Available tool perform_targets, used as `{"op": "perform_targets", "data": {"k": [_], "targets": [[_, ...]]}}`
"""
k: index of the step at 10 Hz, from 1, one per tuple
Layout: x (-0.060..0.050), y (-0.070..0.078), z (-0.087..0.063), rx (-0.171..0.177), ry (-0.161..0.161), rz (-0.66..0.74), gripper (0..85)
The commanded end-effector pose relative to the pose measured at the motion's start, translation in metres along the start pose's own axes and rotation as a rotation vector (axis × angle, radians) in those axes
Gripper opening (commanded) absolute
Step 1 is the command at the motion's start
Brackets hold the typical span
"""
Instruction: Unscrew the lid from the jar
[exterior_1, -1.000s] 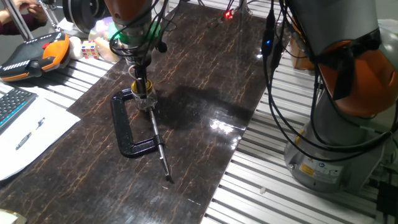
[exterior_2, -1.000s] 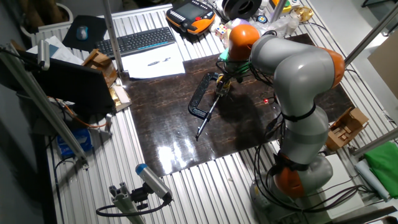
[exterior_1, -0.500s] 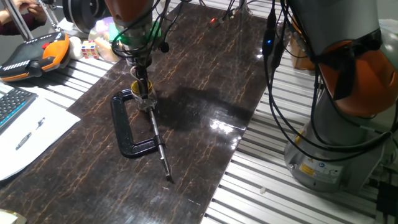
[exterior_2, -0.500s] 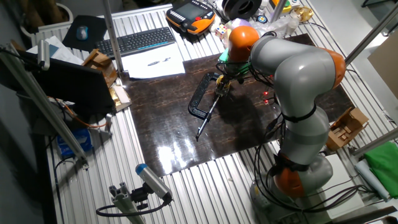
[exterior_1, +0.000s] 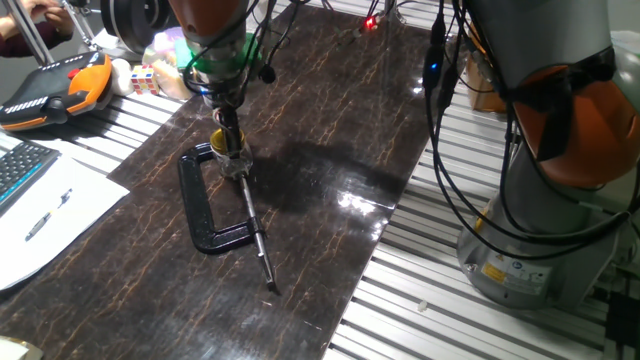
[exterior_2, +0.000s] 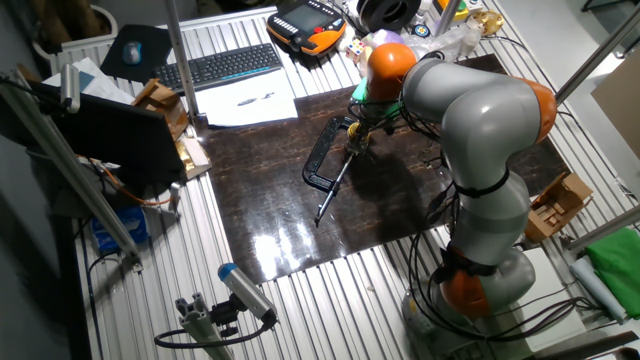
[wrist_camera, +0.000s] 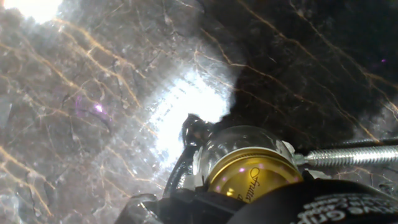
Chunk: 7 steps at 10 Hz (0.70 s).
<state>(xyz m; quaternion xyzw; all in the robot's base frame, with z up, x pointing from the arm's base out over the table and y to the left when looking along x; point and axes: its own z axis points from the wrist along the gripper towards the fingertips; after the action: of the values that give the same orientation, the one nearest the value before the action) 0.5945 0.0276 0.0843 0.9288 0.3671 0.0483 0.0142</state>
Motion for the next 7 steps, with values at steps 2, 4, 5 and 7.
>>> {"op": "perform_targets", "data": {"k": [2,4,5,7], "targets": [[-0.0002,-0.0001,0.0005,-0.001,-0.003,-0.036,76.3],[-0.0004,-0.0001,0.0008,-0.001,-0.005,-0.075,76.7],[-0.0003,-0.0001,0.0008,-0.002,-0.006,-0.092,76.7],[-0.0003,0.0000,0.0009,0.002,-0.010,-0.115,77.0]]}}
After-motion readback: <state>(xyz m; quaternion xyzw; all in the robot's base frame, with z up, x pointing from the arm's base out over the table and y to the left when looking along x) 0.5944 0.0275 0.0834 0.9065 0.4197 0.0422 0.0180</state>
